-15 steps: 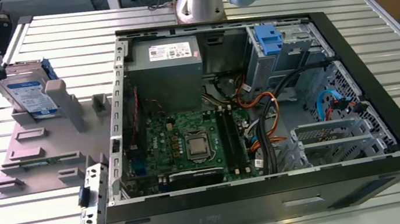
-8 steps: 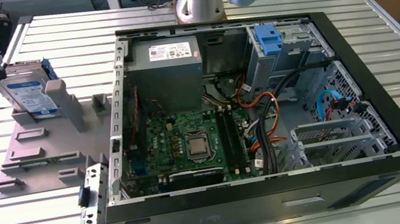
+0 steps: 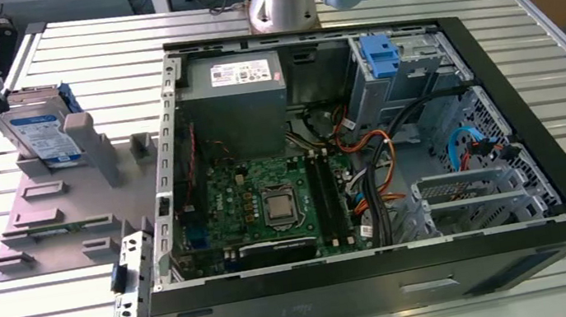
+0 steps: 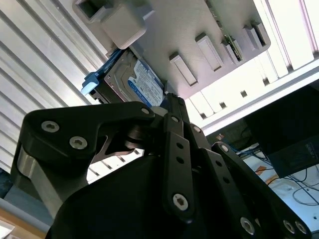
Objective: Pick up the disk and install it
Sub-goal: 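Pick up the disk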
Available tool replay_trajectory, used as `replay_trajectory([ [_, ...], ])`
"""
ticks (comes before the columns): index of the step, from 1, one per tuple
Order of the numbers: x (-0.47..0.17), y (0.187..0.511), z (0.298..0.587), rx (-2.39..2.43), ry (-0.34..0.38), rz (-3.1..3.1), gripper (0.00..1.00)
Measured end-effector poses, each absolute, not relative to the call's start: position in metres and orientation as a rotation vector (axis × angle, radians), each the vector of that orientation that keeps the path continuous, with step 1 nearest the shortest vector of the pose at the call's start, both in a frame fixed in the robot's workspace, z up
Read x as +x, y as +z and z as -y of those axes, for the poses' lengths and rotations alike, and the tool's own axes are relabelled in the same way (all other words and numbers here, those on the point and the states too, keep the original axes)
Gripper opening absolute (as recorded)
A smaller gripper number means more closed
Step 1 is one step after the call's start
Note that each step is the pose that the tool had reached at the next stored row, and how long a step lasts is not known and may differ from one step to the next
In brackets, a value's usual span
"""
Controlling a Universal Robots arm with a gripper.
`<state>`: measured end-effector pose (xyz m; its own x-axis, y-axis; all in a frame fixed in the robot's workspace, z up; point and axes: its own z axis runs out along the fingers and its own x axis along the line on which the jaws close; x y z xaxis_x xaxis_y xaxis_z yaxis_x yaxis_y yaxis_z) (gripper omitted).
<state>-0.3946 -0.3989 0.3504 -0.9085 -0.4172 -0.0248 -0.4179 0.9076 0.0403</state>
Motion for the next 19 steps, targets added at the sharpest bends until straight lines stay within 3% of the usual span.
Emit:
replay_trajectory([
  [19,-0.3946,0.3504,0.3989,-0.796,0.071,-3.024,0.1],
])
